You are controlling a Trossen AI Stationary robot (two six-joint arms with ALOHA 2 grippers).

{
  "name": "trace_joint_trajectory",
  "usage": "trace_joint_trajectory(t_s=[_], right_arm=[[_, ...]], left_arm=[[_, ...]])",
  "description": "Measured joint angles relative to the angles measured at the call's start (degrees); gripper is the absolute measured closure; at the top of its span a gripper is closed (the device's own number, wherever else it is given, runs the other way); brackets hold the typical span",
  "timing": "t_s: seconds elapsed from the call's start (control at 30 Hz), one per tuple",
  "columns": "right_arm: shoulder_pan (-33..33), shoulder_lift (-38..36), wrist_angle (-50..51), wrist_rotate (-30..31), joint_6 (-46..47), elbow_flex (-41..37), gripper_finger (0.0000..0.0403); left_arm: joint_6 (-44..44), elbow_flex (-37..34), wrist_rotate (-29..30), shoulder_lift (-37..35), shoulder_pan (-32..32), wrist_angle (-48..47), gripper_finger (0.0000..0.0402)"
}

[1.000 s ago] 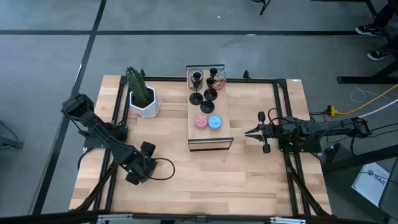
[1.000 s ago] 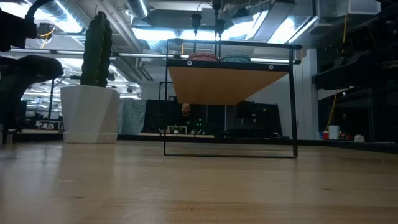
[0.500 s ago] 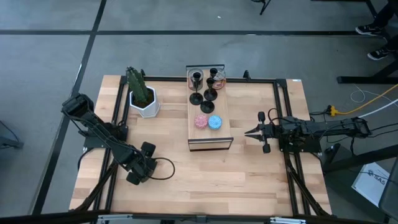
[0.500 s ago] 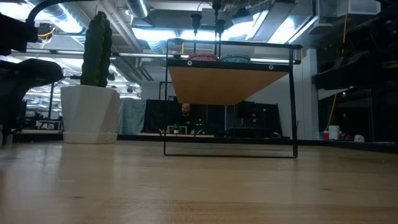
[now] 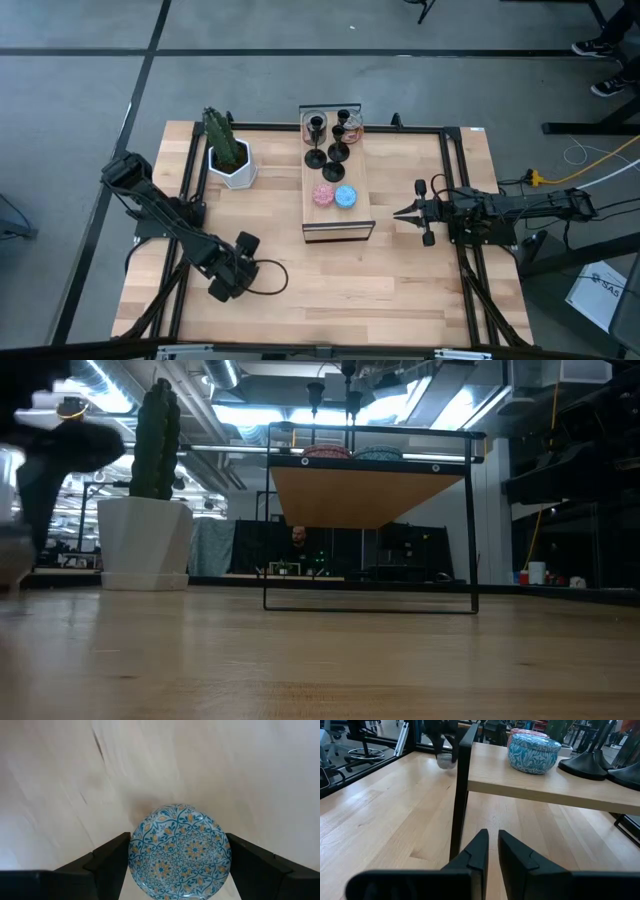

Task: Pick & Place candle stick holders
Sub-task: Put the small green scented candle on the shelf

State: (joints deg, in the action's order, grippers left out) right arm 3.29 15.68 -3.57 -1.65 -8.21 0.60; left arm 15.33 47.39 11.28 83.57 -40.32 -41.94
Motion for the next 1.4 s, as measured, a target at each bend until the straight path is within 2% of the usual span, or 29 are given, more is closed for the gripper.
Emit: trace_joint_trajectory(t_s=[0.43,0.7,1.13,1.4], right_arm=[[0.0,0.0,0.0,0.0,0.0,0.0,0.0358],[0.0,0.0,0.0,0.0,0.0,0.0,0.0358],[0.0,0.0,0.0,0.0,0.0,0.0,0.0358],[0.0,0.0,0.0,0.0,0.0,0.0,0.0358]], left_arm=[[-16.5,12.8,1.8,-0.2,6.7,-0.3,0.0116],[-25.1,19.2,7.7,-0.2,10.6,3.8,0.0116],[-36.1,21.2,9.5,-0.3,16.5,19.6,0.0115],[-34.9,21.2,9.6,0.0,22.5,28.9,0.0114]])
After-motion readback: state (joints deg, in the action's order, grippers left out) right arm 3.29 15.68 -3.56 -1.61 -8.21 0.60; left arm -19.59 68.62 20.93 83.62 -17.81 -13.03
